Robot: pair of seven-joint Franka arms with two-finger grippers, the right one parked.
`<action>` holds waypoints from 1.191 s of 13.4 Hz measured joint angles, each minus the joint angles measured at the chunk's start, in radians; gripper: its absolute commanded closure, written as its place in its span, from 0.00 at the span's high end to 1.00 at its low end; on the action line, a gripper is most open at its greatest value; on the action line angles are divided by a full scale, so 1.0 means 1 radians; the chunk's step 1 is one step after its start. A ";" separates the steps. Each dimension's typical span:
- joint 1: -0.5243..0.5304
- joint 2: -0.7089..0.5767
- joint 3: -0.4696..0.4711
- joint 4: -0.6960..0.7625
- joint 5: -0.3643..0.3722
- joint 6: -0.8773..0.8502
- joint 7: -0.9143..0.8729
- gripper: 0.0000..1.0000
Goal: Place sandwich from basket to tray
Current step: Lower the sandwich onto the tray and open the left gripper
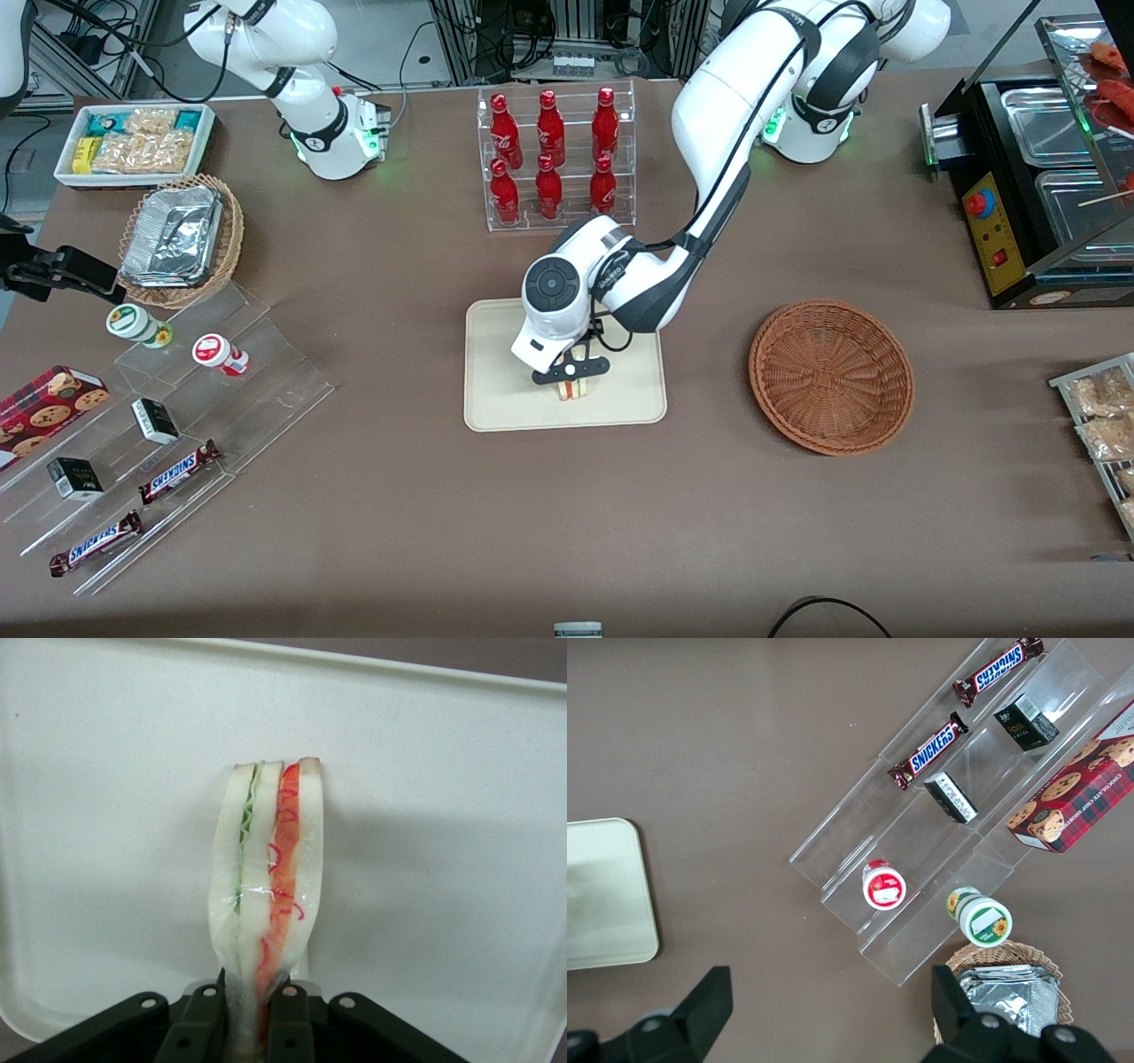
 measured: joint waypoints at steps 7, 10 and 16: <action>0.007 -0.022 0.013 0.040 0.000 -0.012 -0.009 1.00; 0.006 -0.096 0.029 0.054 0.011 -0.145 0.040 1.00; 0.107 -0.235 0.098 0.002 0.029 -0.256 0.268 1.00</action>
